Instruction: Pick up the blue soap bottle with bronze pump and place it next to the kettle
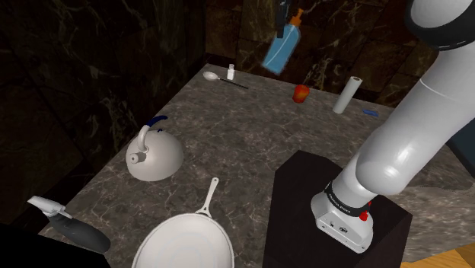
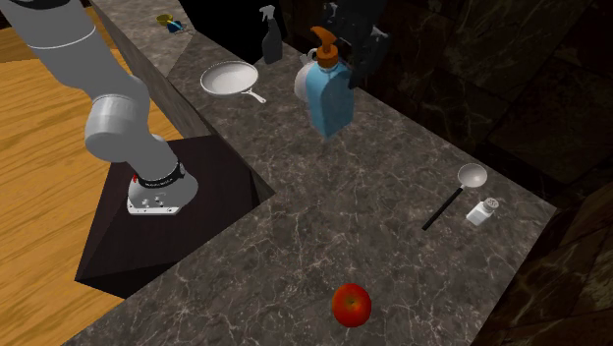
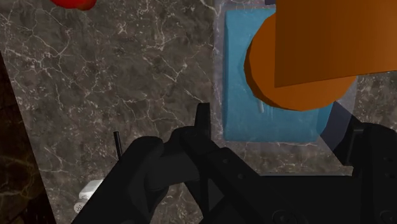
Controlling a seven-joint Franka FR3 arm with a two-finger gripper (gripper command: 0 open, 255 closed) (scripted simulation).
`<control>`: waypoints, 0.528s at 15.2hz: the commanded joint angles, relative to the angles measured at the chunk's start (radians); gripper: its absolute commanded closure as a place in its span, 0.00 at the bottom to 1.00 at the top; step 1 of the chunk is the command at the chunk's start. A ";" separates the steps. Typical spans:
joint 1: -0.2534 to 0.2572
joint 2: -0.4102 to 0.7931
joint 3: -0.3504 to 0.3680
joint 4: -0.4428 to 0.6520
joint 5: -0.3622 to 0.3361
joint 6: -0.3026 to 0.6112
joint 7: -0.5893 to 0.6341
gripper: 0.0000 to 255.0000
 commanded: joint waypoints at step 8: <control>0.098 0.105 0.090 0.105 0.051 -0.014 0.195 1.00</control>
